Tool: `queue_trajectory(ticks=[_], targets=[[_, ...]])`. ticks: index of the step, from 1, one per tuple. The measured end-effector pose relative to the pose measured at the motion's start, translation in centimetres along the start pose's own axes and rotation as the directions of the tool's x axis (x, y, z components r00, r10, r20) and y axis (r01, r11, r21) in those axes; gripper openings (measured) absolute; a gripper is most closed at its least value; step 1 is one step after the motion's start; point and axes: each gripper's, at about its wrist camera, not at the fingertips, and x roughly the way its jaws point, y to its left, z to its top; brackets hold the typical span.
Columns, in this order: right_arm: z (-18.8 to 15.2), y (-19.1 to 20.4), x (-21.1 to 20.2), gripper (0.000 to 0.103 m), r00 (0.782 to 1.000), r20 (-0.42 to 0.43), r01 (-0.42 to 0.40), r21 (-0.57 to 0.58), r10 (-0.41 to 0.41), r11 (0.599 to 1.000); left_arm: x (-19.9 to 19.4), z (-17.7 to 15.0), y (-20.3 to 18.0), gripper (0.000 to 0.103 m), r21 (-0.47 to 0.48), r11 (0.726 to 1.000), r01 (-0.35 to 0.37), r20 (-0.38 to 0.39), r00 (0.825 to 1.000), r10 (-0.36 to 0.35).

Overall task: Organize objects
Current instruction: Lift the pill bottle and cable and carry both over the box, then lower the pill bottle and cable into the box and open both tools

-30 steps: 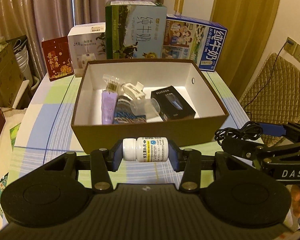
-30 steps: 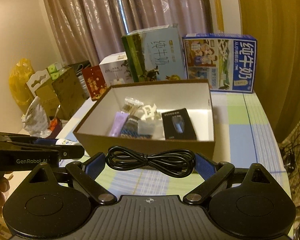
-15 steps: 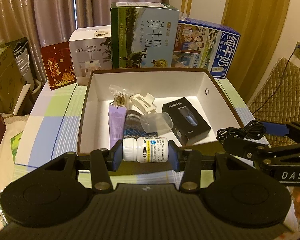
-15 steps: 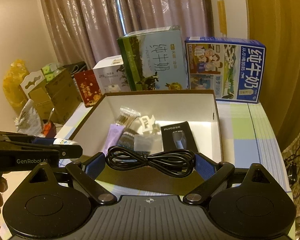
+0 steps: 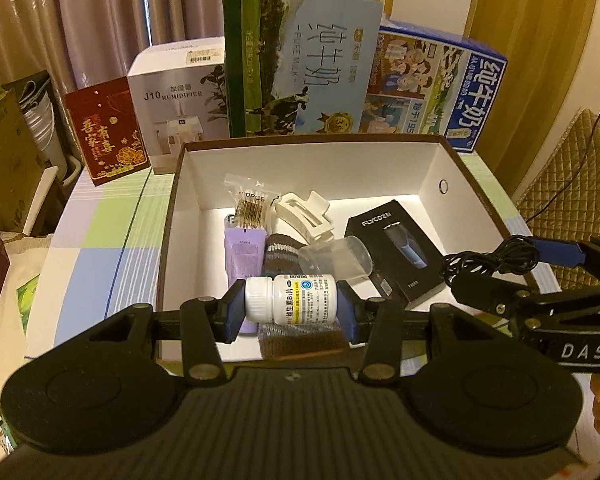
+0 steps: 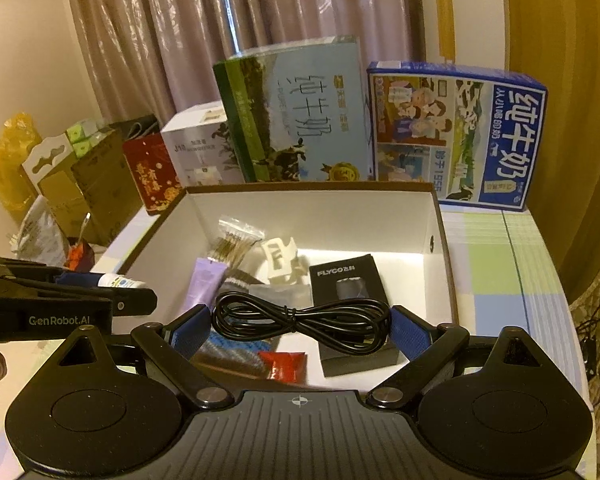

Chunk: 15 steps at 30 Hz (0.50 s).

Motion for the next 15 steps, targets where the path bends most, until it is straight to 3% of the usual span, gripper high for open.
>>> queue_trajectory(ticks=[15], targets=[[-0.3,-1.0,5.1,0.092,0.996,-0.090,0.020,0.022,-0.018,1.000,6.0,0.6,0.7,0.042,0.025,1.000,0.017,-0.098,0.995,-0.015]])
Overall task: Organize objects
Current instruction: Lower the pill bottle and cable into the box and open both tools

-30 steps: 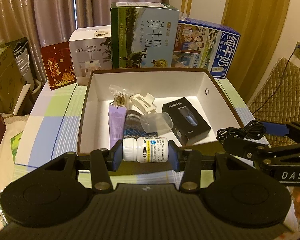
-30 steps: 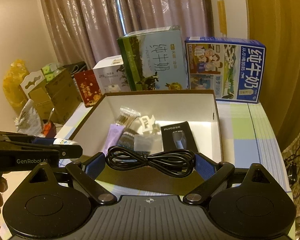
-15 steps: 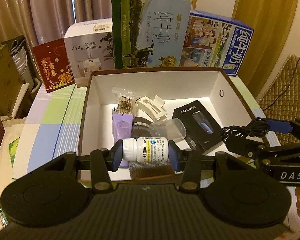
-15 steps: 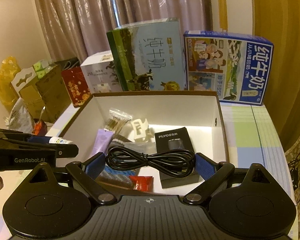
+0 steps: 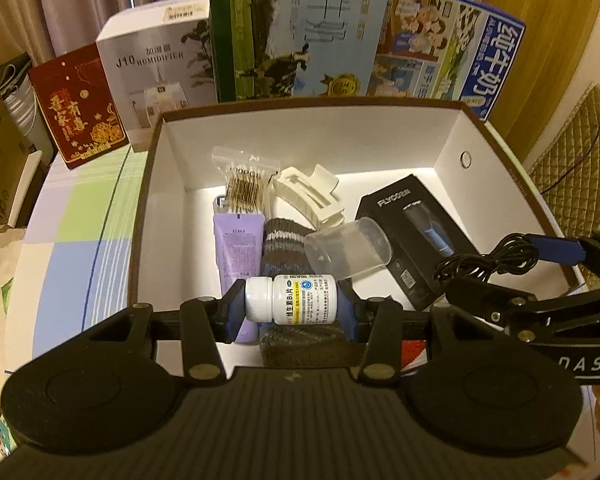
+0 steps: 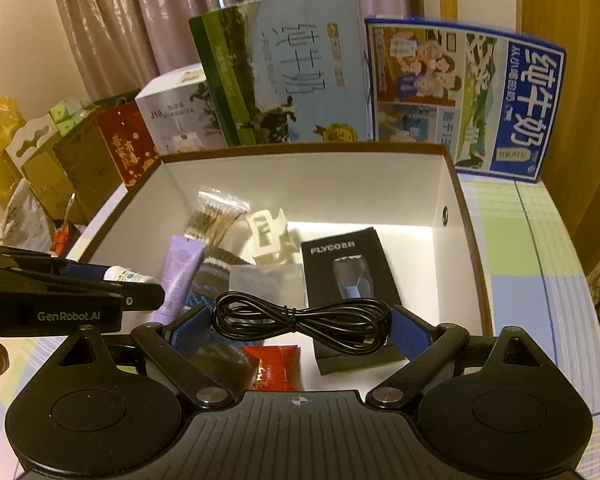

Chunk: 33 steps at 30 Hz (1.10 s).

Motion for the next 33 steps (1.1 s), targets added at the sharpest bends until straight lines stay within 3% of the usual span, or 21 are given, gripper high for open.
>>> queue_trajectory(ticks=[20,26,33], targets=[[0.4,-0.6,2.3,0.092,0.999,-0.033,0.010,0.019,-0.010,1.000,3.4,0.6,0.4,0.041,0.022,1.000,0.015,-0.047,0.999,-0.014],[0.5,-0.5,2.3,0.092,0.999,-0.032,0.007,0.020,-0.007,1.000,3.5,1.3,0.8,0.059,0.026,1.000,0.003,-0.032,0.999,-0.002],[0.6,-0.2,2.4,0.092,0.999,-0.033,0.000,0.015,0.000,1.000,2.7,1.6,1.4,0.064,0.017,1.000,-0.016,-0.012,1.000,0.016]])
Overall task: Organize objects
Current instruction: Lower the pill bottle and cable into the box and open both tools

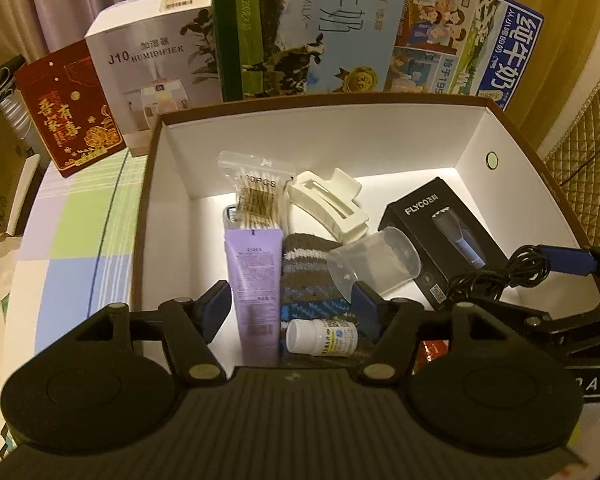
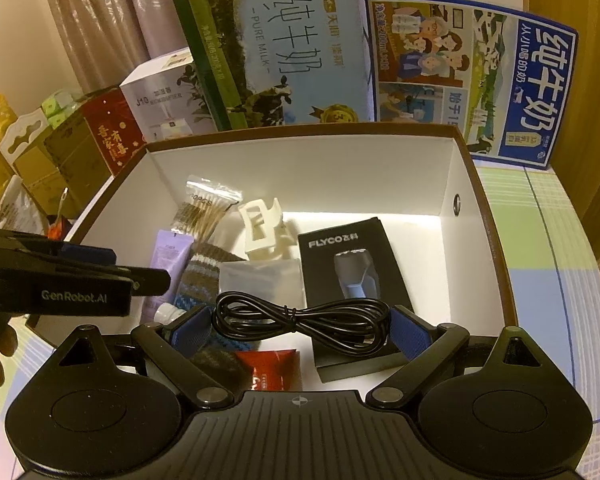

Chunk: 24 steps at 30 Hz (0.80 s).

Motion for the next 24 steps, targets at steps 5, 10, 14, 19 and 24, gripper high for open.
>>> queue_trajectory(ticks=[5,10,14,19,24], targets=[[0.1,0.4,0.2,0.092,1.000,-0.003,-0.006,-0.009,0.006,1.000,-0.6,0.1,0.6,0.067,-0.016,1.000,-0.012,0.008,1.000,0.012],[0.3,1.1,0.7,0.092,1.000,-0.008,-0.017,-0.035,0.017,0.999,-1.1,0.3,1.1,0.069,-0.025,0.999,-0.022,0.016,1.000,0.022],[0.7,1.6,1.3,0.092,1.000,0.011,-0.024,-0.062,0.025,0.998,-1.3,0.4,1.4,0.072,-0.035,0.999,-0.026,0.020,0.999,0.027],[0.9,1.6,1.4,0.101,0.997,0.061,-0.040,-0.052,0.043,0.998,-1.6,0.4,1.8,0.074,-0.055,0.998,-0.024,0.025,0.999,0.026],[0.8,1.6,0.9,0.101,0.996,0.066,-0.054,-0.055,0.057,0.997,-2.2,0.3,2.0,0.078,-0.072,0.997,-0.016,0.036,0.999,0.018]])
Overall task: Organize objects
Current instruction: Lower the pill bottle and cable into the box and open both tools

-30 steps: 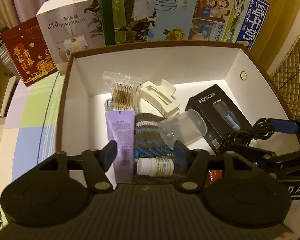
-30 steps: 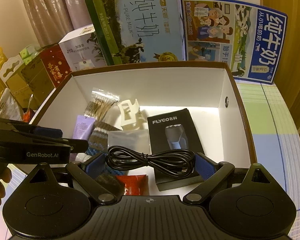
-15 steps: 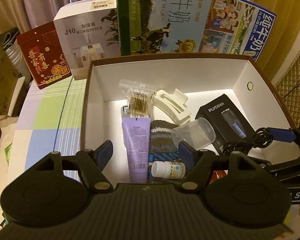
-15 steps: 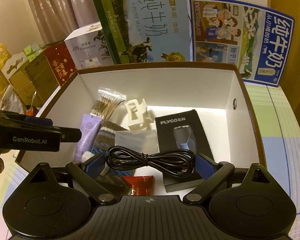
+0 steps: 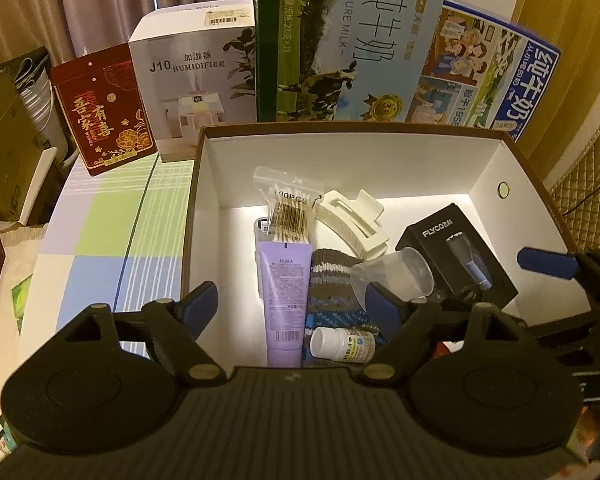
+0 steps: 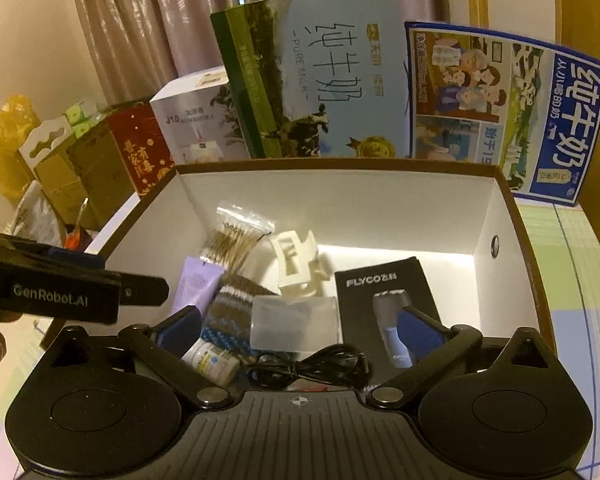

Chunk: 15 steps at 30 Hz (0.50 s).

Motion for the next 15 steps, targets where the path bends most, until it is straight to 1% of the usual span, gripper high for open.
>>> queue_trajectory(ticks=[6,15], targets=[[-0.7,0.2,-0.7,0.101,1.000,-0.015,-0.007,-0.005,0.007,1.000,-0.8,0.0,-0.2,0.082,-0.011,1.000,0.014,0.016,1.000,-0.014],[-1.0,0.0,-1.6,0.101,0.999,-0.036,0.026,0.023,-0.026,0.999,-2.2,-0.2,-0.7,0.086,-0.002,1.000,0.016,0.044,0.999,-0.016]])
